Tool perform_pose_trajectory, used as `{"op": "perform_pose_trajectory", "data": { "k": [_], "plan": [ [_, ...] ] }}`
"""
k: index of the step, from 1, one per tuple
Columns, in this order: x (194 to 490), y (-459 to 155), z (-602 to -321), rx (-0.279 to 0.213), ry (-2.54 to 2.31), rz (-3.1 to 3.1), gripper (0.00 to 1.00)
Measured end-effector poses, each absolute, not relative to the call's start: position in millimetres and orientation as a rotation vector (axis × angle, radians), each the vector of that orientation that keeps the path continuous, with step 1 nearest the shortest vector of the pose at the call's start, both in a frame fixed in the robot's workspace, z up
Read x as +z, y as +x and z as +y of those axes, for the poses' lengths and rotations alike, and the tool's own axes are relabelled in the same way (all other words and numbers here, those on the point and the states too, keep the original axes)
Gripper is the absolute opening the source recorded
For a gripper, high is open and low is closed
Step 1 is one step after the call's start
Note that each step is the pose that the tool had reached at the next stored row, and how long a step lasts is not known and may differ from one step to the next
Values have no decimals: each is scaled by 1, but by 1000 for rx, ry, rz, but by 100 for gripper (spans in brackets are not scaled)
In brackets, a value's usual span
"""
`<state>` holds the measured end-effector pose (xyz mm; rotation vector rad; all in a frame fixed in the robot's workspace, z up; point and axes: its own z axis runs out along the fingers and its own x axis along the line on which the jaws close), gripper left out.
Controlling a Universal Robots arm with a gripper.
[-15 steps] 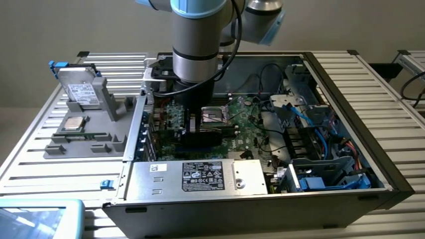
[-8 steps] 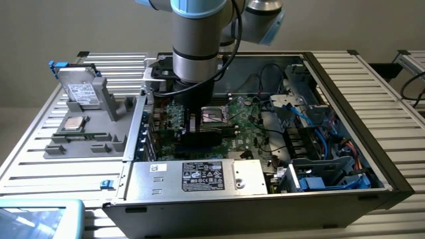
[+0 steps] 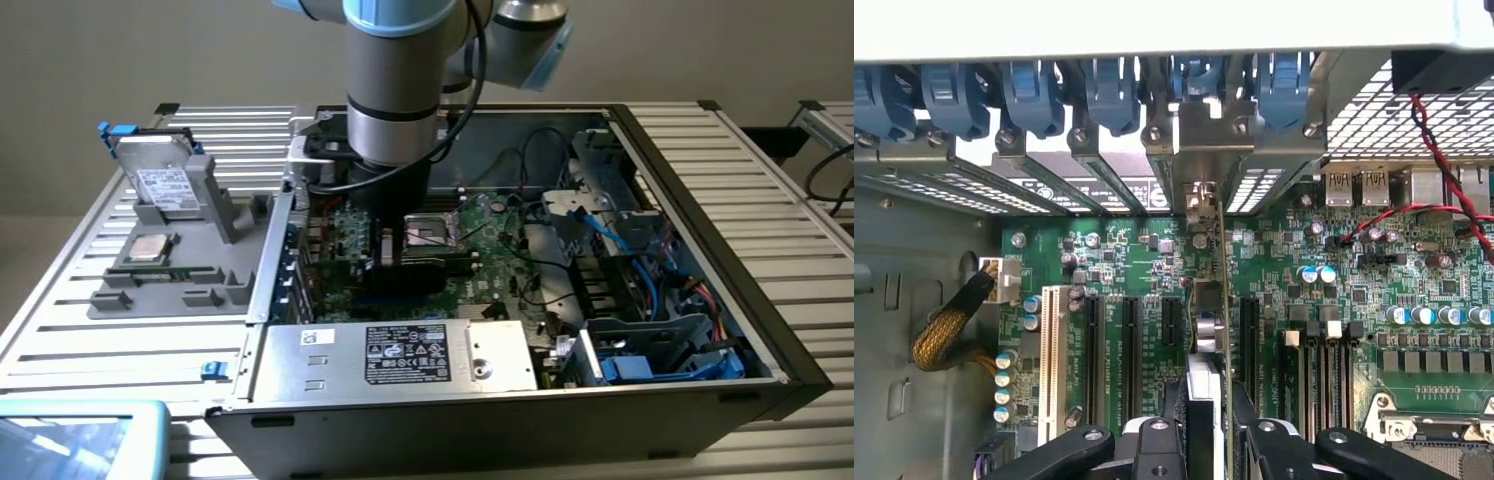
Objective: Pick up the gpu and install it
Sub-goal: 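Insert the gpu into the slot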
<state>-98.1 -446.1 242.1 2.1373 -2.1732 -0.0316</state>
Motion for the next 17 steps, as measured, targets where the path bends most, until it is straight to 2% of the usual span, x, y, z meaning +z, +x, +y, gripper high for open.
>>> {"op": "perform_pose_trajectory", "data": {
  "k": [17],
  "plan": [
    [242, -98, -447, -35, 2140, -2174, 28]
  ]
}}
